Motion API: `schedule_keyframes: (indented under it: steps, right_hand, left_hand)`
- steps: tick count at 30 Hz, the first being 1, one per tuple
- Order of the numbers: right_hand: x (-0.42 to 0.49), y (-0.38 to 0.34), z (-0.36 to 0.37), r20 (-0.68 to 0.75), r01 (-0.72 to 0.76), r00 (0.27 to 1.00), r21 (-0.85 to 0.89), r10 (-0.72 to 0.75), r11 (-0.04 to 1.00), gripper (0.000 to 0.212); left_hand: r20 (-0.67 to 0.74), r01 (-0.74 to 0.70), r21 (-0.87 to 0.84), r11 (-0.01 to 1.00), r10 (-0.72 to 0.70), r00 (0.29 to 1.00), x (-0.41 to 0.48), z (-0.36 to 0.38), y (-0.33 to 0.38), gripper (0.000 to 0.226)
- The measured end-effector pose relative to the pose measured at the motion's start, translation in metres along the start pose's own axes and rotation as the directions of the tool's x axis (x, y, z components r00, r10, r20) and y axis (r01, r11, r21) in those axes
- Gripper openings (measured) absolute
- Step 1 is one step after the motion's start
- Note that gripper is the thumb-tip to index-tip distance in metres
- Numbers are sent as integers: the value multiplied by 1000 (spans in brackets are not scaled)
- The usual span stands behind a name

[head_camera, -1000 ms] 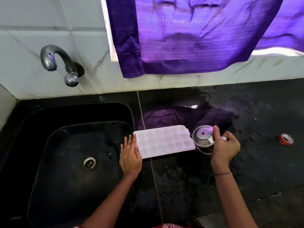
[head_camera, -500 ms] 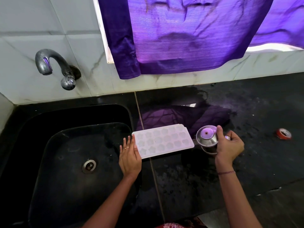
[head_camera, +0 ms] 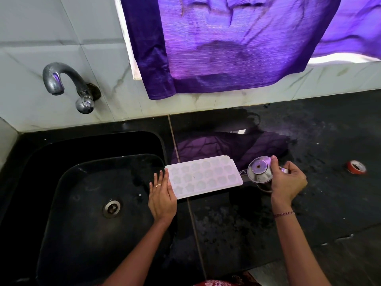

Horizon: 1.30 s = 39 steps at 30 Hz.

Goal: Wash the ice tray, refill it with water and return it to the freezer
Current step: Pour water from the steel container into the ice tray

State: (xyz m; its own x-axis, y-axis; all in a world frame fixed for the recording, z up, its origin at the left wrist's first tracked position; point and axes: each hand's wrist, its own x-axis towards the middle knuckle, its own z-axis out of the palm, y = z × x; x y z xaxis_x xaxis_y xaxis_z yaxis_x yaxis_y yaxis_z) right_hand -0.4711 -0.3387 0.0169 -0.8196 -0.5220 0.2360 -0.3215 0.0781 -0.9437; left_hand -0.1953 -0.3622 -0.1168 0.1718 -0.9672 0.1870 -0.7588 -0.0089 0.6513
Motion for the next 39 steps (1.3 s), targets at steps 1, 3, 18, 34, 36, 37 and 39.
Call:
schedule_keyframes:
  steps: [1,3,18,34,36,37,39]
  right_hand:
    - [0,0,0,1,1,1000,1,-1,1000,55]
    - [0,0,1,-4,7,1000,-1,-7,1000,55]
    - [-3,1,8,20,-177,984,173,177,969,56]
    - [-53,-25,88,326,-484,872,473,364,736,48]
    - [-59,-31,102,377,-512,853,471,361,718,46]
    - [-62,-33,108,403,-527,841,465,361,711,43]
    - [-67,-34,122,433,-542,827,448,357,711,38]
  left_hand:
    - [0,0,1,1000,0,1000,0,0,0,59]
    - [2,0,4,1000,0,1000,0,0,1,60]
    - [30,-26,48,999,25,999,2,-6,1,59]
    - [185,250,-812,528,-174,967,18,-38,107,35]
    - [198,278,-850,448,-218,956,25,-38,118,35]
    - [199,276,-868,412,-222,955,29,-39,122,37]
    - [203,273,-901,336,-229,952,40,-39,130,37]
